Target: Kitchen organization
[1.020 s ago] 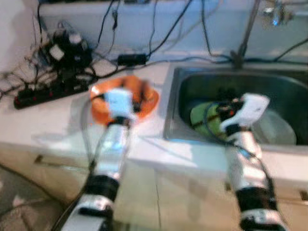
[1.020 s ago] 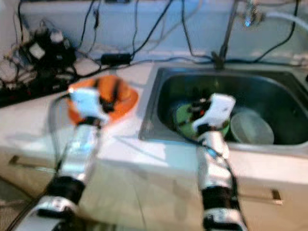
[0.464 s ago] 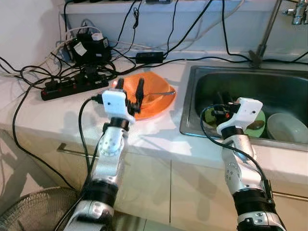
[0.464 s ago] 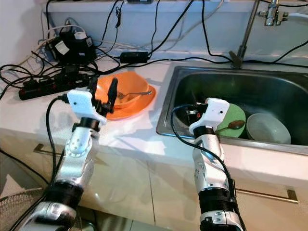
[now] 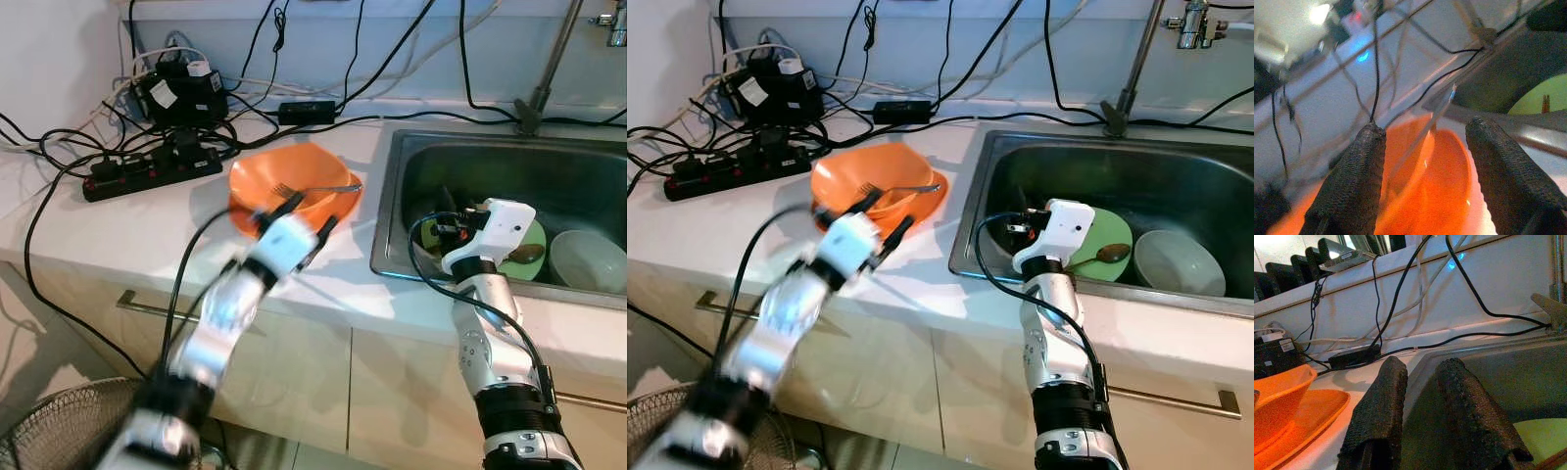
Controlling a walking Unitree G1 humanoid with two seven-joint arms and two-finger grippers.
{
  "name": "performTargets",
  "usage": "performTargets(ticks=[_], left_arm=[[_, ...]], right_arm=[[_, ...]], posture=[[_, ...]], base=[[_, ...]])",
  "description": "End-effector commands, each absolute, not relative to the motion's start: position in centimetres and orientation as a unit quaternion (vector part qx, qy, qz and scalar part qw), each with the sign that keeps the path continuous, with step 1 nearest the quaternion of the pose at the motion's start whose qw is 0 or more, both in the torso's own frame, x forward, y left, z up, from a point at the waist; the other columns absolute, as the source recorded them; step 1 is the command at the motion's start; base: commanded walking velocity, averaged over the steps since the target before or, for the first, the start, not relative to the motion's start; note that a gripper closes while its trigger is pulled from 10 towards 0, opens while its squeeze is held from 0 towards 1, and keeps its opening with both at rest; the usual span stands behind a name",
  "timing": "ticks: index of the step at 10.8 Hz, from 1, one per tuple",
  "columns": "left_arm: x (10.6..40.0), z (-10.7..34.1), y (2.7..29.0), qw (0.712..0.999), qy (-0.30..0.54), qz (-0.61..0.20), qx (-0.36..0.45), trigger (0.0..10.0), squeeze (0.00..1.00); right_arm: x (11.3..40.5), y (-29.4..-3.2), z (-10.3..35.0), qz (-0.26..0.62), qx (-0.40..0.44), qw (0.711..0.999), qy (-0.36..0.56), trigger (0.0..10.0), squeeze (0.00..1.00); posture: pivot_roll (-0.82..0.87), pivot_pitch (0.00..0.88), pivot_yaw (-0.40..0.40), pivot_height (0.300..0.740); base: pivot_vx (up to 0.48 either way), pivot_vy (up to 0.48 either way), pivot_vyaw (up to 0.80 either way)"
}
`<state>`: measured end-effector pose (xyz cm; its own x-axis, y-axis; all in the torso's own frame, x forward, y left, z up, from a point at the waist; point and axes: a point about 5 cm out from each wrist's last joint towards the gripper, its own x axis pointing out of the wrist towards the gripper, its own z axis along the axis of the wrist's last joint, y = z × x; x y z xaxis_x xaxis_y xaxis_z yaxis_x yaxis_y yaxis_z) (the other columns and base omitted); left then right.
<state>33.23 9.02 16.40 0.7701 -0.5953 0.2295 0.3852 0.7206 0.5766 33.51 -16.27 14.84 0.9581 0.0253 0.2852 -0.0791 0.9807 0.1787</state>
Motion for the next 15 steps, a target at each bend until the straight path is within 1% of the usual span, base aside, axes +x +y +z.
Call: performTargets(ticks=[1,3,4,6,7,8,10,12,15], left_arm=[[33.6,17.1,8.4,0.889,-0.212,-0.287,0.289,10.0,0.00],[34.0,18.1,7.3,0.879,-0.227,-0.297,0.296,10.0,0.00],[34.2,18.1,7.0,0.877,-0.225,-0.301,0.299,10.0,0.00],[35.2,17.6,6.0,0.860,-0.198,-0.315,0.350,10.0,0.00],[35.6,17.6,5.8,0.861,-0.191,-0.312,0.353,10.0,0.00],[36.1,17.9,5.4,0.856,-0.191,-0.301,0.374,10.0,0.00],[37.2,18.7,4.9,0.856,-0.194,-0.268,0.398,10.0,0.00],[37.7,18.4,4.5,0.864,-0.179,-0.260,0.392,10.0,0.00],[37.8,17.6,3.9,0.867,-0.163,-0.257,0.394,10.0,0.00]], right_arm=[[33.8,-16.3,15.1,0.029,0.090,0.986,-0.139,10.0,0.00],[33.9,-17.8,18.0,0.015,0.064,0.982,-0.176,10.0,0.00],[33.9,-18.2,18.5,0.011,0.058,0.982,-0.182,10.0,0.00],[34.0,-18.9,19.5,0.006,0.052,0.980,-0.191,10.0,0.00],[34.1,-18.9,19.5,0.007,0.050,0.981,-0.188,10.0,0.00],[34.1,-18.8,19.2,0.006,0.051,0.982,-0.181,10.0,0.00],[33.9,-18.3,18.5,0.009,0.059,0.984,-0.168,10.0,0.00],[33.9,-17.5,17.7,0.014,0.068,0.985,-0.155,10.0,0.00],[34.0,-17.1,17.5,0.018,0.074,0.986,-0.151,10.0,0.00]], posture=[[0.05,0.000,0.109,0.740],[0.02,0.000,0.117,0.740],[0.01,0.000,0.118,0.740],[0.00,0.000,0.120,0.740],[0.00,0.000,0.120,0.740],[0.00,0.000,0.119,0.740],[0.00,0.000,0.120,0.740],[0.00,0.000,0.124,0.740],[-0.01,0.000,0.125,0.740]], base=[[0.000,0.000,0.00],[0.000,0.000,0.00],[0.000,0.000,0.00],[0.000,0.000,0.00],[0.000,0.000,0.00],[0.000,0.000,0.00],[0.000,0.000,0.00],[0.000,0.000,0.00],[0.000,0.000,0.00]])
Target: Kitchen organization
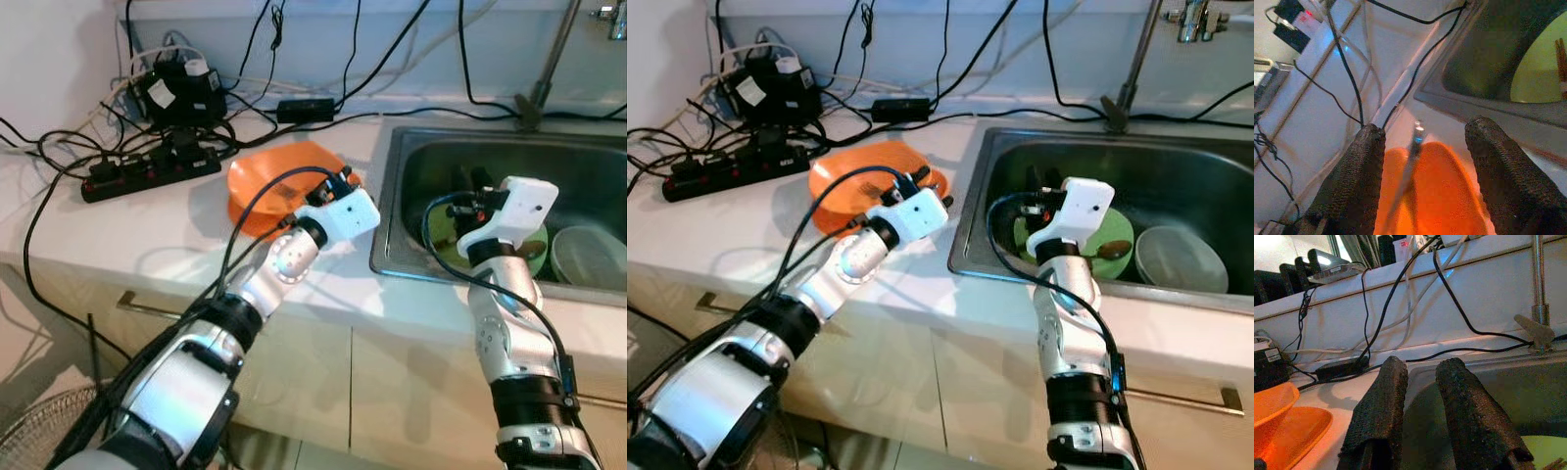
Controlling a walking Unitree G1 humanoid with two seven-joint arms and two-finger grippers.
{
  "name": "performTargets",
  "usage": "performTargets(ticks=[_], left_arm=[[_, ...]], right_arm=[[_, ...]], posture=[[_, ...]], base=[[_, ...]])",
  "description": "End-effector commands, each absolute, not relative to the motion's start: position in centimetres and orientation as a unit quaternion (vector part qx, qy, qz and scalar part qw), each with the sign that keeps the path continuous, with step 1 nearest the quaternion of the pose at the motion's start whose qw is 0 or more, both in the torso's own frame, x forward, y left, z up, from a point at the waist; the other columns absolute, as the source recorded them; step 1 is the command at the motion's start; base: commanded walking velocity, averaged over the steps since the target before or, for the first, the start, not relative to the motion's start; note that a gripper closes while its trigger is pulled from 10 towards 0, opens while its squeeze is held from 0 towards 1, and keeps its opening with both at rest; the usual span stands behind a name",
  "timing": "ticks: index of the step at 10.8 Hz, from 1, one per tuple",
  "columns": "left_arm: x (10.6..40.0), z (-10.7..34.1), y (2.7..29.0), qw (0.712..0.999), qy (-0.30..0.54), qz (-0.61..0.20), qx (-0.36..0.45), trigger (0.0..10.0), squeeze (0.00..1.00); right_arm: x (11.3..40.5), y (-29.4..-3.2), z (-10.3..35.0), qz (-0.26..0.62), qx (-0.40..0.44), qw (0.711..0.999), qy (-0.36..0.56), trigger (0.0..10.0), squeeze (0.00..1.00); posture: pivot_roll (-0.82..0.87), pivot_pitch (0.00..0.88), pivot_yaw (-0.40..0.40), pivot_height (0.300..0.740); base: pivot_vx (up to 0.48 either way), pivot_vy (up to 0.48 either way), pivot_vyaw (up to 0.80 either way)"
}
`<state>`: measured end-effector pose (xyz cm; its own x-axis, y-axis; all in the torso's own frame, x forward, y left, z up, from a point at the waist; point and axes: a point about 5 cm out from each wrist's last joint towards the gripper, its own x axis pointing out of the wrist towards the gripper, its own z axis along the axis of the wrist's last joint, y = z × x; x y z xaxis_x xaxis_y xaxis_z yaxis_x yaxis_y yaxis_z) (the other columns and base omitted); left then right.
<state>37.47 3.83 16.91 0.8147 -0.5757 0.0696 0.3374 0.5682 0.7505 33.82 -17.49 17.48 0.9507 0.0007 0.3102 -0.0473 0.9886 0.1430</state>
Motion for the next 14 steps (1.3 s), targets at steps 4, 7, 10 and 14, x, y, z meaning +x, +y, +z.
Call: performTargets(ticks=[4,7,10,14], left_arm=[[37.8,17.6,3.5,0.871,-0.169,-0.253,0.385,0.0,0.00],[37.7,17.7,3.3,0.872,-0.175,-0.252,0.382,0.0,0.00],[37.7,18.2,3.2,0.875,-0.192,-0.245,0.371,0.0,0.00],[37.9,20.2,3.9,0.877,-0.245,-0.202,0.360,0.0,0.00]], right_arm=[[33.9,-17.1,17.2,0.016,0.074,0.986,-0.147,10.0,0.00],[33.9,-16.9,17.0,0.017,0.076,0.986,-0.145,10.0,0.00],[33.9,-16.9,17.0,0.018,0.077,0.986,-0.145,10.0,0.00],[34.1,-16.7,16.9,0.021,0.078,0.987,-0.143,10.0,0.00]], posture=[[-0.01,0.000,0.124,0.740],[-0.01,0.000,0.125,0.740],[-0.01,0.000,0.124,0.740],[0.00,0.000,0.120,0.740]], base=[[0.000,0.000,0.00],[0.000,0.000,0.00],[0.000,0.000,0.00],[0.000,0.000,0.00]])
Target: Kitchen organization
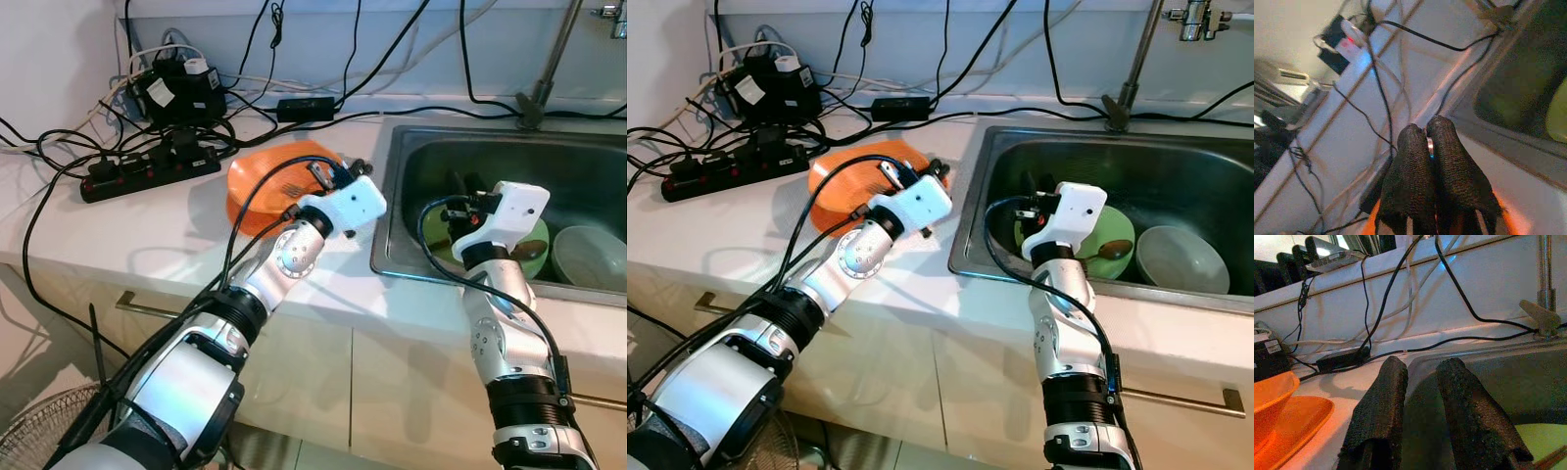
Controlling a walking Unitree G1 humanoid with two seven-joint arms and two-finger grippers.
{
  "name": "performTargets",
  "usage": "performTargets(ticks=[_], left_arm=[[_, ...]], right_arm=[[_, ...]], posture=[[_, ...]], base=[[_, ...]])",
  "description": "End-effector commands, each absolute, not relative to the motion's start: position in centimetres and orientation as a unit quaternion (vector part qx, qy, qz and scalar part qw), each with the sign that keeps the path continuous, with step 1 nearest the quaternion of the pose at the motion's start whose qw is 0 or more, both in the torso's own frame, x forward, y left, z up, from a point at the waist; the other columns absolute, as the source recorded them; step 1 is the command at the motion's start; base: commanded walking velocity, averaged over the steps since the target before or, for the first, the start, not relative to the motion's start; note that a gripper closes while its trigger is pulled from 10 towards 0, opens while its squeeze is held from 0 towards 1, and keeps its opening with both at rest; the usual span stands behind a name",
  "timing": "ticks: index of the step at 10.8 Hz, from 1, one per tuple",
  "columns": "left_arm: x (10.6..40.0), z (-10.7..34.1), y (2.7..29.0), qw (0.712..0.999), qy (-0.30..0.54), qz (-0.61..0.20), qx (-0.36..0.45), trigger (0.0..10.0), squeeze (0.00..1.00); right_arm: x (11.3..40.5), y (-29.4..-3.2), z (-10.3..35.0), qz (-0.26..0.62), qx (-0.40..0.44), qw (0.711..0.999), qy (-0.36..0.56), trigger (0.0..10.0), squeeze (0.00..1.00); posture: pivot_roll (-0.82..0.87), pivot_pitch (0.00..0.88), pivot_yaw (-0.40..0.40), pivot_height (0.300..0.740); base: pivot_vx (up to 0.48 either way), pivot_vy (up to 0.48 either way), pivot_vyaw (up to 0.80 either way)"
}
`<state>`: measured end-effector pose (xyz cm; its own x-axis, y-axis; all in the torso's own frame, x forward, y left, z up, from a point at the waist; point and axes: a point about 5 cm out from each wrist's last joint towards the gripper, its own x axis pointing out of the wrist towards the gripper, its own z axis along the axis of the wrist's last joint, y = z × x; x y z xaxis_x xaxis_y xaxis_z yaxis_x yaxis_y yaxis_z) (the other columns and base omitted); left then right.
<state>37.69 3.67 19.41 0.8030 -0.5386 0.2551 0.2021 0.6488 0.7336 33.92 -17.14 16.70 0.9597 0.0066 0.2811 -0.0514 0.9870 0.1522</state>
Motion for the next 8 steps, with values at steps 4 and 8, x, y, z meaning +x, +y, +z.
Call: performTargets(ticks=[4,8], left_arm=[[37.4,23.1,5.0,0.894,-0.329,-0.131,0.276,0.0,0.00],[35.7,26.4,4.4,0.871,-0.423,-0.141,0.205,10.0,0.00]], right_arm=[[34.3,-17.2,17.4,0.021,0.070,0.986,-0.150,10.0,0.00],[34.5,-16.5,17.7,0.046,0.055,0.985,-0.154,10.0,0.00]], posture=[[-0.02,0.000,0.091,0.740],[-0.01,0.000,0.079,0.740]], base=[[0.000,0.000,0.00],[0.000,0.000,0.00]])
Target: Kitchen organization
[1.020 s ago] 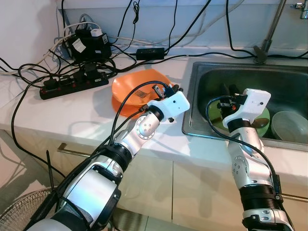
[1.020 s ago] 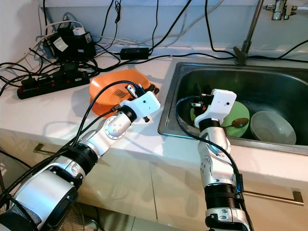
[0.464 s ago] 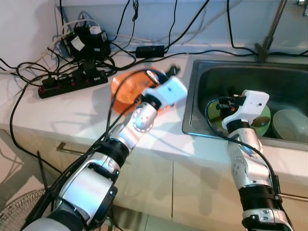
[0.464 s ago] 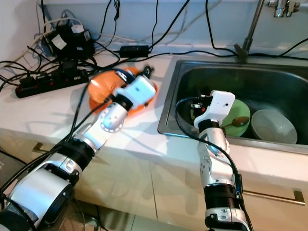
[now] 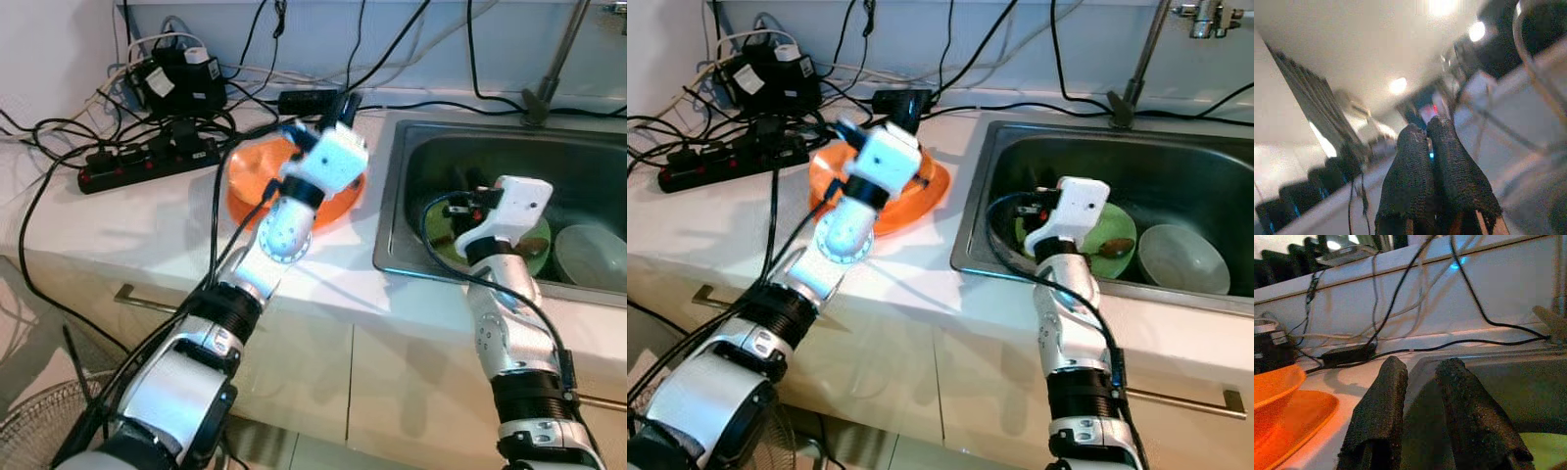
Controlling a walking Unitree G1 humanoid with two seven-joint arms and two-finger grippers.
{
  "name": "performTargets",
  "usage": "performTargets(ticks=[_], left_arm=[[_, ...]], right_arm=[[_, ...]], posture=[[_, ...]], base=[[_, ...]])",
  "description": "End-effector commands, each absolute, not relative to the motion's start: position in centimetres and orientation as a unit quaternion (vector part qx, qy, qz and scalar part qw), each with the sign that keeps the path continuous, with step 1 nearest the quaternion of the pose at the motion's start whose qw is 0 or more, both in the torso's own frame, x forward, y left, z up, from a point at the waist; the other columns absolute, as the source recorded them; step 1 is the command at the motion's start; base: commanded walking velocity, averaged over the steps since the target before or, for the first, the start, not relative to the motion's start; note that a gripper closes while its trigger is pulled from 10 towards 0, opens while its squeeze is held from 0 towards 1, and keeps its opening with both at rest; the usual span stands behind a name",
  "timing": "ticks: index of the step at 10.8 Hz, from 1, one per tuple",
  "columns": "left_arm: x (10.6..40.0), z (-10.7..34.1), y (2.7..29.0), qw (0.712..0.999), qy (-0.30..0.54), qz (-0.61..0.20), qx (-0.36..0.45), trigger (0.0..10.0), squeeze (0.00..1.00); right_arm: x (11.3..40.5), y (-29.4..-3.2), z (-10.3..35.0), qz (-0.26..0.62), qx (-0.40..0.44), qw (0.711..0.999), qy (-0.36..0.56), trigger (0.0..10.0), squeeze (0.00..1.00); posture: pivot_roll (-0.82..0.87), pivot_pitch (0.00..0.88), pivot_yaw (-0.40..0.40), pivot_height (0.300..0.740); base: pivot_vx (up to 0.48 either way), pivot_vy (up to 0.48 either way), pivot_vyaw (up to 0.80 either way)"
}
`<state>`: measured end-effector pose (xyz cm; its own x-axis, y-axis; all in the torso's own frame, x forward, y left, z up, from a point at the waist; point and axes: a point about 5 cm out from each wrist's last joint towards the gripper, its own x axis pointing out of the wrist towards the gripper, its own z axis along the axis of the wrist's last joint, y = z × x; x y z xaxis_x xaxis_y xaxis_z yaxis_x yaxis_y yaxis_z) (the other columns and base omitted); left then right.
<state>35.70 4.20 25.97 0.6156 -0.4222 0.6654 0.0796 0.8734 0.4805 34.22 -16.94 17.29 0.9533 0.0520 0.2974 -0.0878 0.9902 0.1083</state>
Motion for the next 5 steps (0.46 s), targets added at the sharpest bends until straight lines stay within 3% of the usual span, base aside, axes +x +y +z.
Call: performTargets(ticks=[1,3,5], left_arm=[[35.0,27.8,3.9,0.858,-0.453,-0.156,0.187,10.0,0.00],[33.2,30.1,2.4,0.829,-0.502,-0.205,0.139,10.0,0.00],[33.0,29.6,1.2,0.851,-0.448,-0.274,0.016,10.0,0.00]], right_arm=[[34.4,-16.3,17.6,0.048,0.055,0.985,-0.155,10.0,0.00],[34.3,-16.3,17.5,0.047,0.056,0.985,-0.156,10.0,0.00],[34.3,-16.1,17.6,0.058,0.044,0.984,-0.161,10.0,0.00]], posture=[[-0.01,0.000,0.082,0.740],[-0.01,0.000,0.093,0.740],[-0.02,0.000,0.096,0.740]], base=[[0.000,0.000,0.00],[0.000,0.000,0.00],[0.000,0.000,0.00]])
